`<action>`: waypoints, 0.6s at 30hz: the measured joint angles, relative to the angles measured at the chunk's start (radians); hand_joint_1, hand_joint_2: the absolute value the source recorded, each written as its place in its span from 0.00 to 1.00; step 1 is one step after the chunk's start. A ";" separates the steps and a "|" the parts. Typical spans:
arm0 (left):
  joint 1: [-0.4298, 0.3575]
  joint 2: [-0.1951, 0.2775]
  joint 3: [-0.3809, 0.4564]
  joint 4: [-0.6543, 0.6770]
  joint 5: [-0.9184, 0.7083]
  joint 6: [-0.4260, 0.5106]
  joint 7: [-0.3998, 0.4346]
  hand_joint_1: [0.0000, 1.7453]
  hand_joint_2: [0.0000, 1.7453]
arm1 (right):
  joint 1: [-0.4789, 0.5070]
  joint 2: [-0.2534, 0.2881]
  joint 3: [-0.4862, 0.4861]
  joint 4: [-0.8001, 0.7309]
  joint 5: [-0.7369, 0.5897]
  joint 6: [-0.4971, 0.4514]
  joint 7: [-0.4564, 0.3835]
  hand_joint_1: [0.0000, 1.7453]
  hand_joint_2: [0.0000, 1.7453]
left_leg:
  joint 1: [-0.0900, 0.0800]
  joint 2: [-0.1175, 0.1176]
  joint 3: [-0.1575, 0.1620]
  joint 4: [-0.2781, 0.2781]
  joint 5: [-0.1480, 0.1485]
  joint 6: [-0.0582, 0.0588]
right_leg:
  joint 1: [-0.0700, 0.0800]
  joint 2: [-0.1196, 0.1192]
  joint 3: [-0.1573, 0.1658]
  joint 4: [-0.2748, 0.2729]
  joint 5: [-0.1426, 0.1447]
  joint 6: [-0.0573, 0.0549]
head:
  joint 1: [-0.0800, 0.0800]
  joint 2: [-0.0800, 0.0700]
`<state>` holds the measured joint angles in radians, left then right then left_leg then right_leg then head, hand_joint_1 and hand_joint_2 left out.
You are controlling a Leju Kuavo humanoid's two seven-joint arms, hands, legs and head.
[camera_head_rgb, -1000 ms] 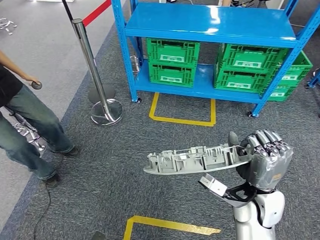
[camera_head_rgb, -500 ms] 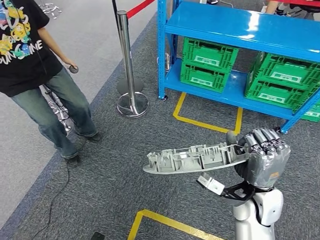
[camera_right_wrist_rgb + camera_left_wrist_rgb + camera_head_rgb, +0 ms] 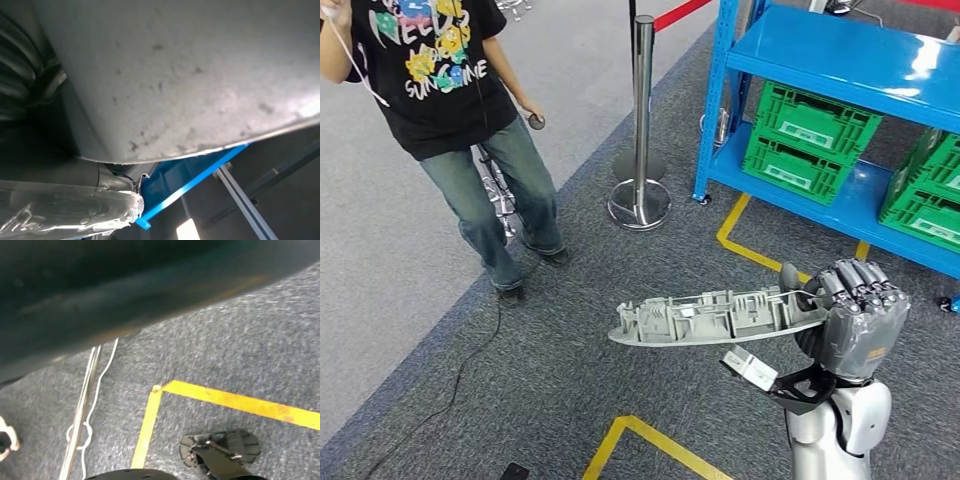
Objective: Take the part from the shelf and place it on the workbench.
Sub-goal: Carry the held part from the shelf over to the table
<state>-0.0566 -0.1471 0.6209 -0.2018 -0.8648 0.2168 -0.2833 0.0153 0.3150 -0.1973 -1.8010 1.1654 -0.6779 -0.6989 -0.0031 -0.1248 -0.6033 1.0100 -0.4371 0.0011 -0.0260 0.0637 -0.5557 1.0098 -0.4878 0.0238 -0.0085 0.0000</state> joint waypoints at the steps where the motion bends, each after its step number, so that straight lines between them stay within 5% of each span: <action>1: 0.000 0.001 0.002 0.000 0.000 0.000 0.000 0.00 0.00 | 0.001 0.000 0.001 -0.001 -0.002 0.000 0.000 1.00 1.00 | -0.001 0.024 -0.011 0.022 -0.015 -0.005 | 0.000 -0.015 0.002 -0.003 0.001 -0.006 | -0.004 0.000; 3: -0.002 0.001 0.005 0.000 0.000 0.000 0.000 0.00 0.00 | 0.003 0.001 0.002 -0.002 -0.004 0.000 0.000 1.00 1.00 | -0.002 0.090 -0.060 0.125 -0.072 -0.014 | 0.003 -0.048 0.005 -0.006 0.000 -0.018 | -0.012 0.000; 5: -0.004 0.001 0.006 0.000 0.000 -0.002 0.001 0.00 0.00 | 0.005 0.001 0.002 -0.003 -0.009 0.000 0.000 1.00 1.00 | 0.003 0.112 -0.119 0.249 -0.121 -0.019 | 0.008 -0.080 0.005 -0.006 -0.003 -0.022 | -0.014 0.000; 6: -0.003 0.001 0.007 0.000 0.000 -0.003 0.002 0.00 0.00 | 0.006 0.001 0.002 -0.004 -0.012 0.000 0.000 1.00 1.00 | 0.004 0.115 -0.131 0.274 -0.122 -0.020 | 0.009 -0.095 0.006 -0.006 -0.004 -0.023 | -0.014 0.000; 7: -0.001 0.001 0.008 0.000 0.000 -0.004 0.003 0.00 0.00 | 0.007 0.001 0.002 -0.006 -0.015 0.000 0.000 1.00 1.00 | 0.004 0.117 -0.122 0.260 -0.103 -0.020 | 0.010 -0.108 0.007 -0.006 -0.005 -0.023 | -0.014 0.000; 10: -0.001 0.003 0.012 0.000 -0.001 -0.005 0.005 0.00 0.00 | 0.009 0.001 0.003 -0.019 -0.019 0.000 0.000 1.00 1.00 | -0.004 0.161 -0.023 0.078 -0.015 -0.005 | 0.015 -0.141 0.015 -0.005 -0.011 -0.019 | -0.015 0.000; 12: -0.005 0.005 0.013 0.000 -0.001 -0.005 0.006 0.00 0.00 | 0.010 0.001 0.003 -0.025 -0.020 0.000 0.000 1.00 1.00 | -0.014 0.191 0.011 0.008 -0.007 0.009 | 0.021 -0.161 0.016 -0.004 -0.016 -0.012 | -0.013 0.000; 14: -0.004 0.006 0.014 0.000 -0.001 -0.006 0.006 0.00 0.00 | 0.010 0.001 0.004 -0.029 -0.020 0.000 0.000 1.00 1.00 | -0.016 0.178 0.012 -0.003 -0.011 0.018 | 0.023 -0.182 0.019 -0.006 -0.019 -0.003 | -0.012 0.000; 16: 0.000 0.007 0.014 0.000 -0.001 -0.006 0.008 0.00 0.00 | 0.010 0.001 0.006 -0.033 -0.021 0.000 0.000 1.00 1.00 | -0.011 0.155 0.016 -0.012 -0.006 0.028 | 0.020 -0.158 0.012 0.014 -0.037 0.006 | -0.009 0.000; 18: -0.002 0.006 0.015 0.000 -0.001 -0.006 0.010 0.00 0.00 | 0.011 0.001 0.007 -0.038 -0.023 0.000 -0.001 1.00 1.00 | -0.005 0.133 0.018 -0.016 -0.003 0.035 | 0.015 -0.100 -0.035 0.111 -0.089 0.013 | -0.004 0.000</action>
<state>-0.0582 -0.1411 0.6358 -0.2018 -0.8660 0.2106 -0.2733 0.0267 0.3159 -0.1906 -1.8394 1.1424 -0.6779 -0.6996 -0.0081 0.0083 -0.5851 0.9936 -0.4396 0.0362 -0.0106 -0.0363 -0.5909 1.1211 -0.5767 0.0367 -0.0126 0.0000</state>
